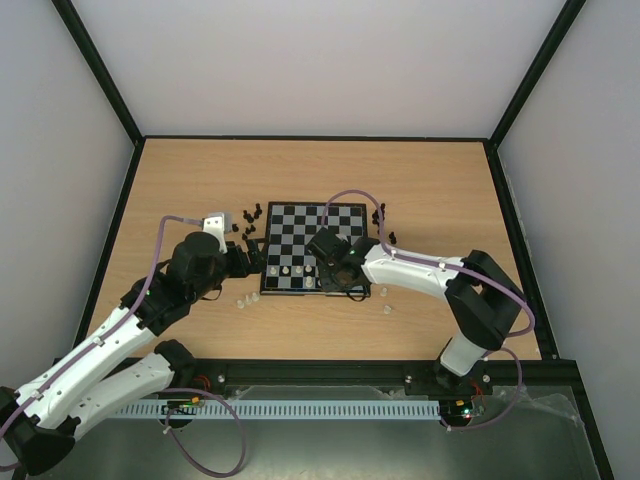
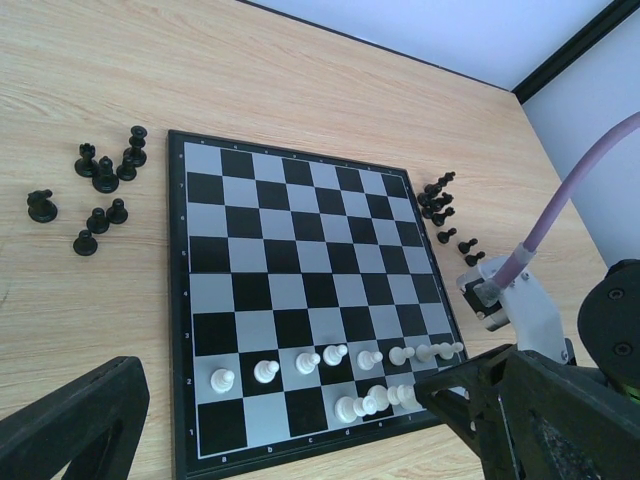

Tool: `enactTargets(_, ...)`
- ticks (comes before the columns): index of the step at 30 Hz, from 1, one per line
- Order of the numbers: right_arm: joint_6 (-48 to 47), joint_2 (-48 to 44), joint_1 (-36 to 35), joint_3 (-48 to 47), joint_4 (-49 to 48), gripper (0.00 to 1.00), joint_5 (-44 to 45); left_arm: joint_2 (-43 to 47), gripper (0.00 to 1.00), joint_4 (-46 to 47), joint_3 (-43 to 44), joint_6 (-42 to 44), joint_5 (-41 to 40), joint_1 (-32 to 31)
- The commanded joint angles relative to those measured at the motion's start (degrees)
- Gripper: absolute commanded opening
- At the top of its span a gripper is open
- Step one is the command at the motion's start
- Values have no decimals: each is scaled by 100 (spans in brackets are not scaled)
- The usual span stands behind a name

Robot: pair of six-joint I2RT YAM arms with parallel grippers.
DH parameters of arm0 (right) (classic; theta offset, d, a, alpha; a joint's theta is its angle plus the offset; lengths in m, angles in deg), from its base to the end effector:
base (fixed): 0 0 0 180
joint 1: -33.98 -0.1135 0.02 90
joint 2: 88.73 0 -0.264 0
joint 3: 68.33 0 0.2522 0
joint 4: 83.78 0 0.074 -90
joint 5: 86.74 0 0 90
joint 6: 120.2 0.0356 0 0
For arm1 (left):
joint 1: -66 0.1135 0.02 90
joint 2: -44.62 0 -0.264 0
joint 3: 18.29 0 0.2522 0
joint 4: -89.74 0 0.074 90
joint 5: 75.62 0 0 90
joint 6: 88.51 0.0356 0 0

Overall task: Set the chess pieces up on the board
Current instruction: Place the chess piece on the chessboard.

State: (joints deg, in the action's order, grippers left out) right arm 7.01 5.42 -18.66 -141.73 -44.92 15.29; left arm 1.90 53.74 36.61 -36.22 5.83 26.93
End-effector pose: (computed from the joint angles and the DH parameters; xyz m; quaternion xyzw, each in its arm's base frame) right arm 0.2061 0.2578 0.1936 -0.1016 0.9547 0.1125 0.2560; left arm 0.1372 -0.1046 0.3017 -0.0308 0.8359 -0.2891 0.4655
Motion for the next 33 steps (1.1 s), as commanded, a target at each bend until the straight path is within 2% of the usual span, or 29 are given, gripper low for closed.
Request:
enactTargets(1, -64, 134, -44, -170, 86, 5, 18, 73, 100, -45, -29, -25, -67, 31)
enactTargets(33, -63, 81, -45, -91, 267, 7, 226, 63, 100, -43, -34, -29, -76, 31)
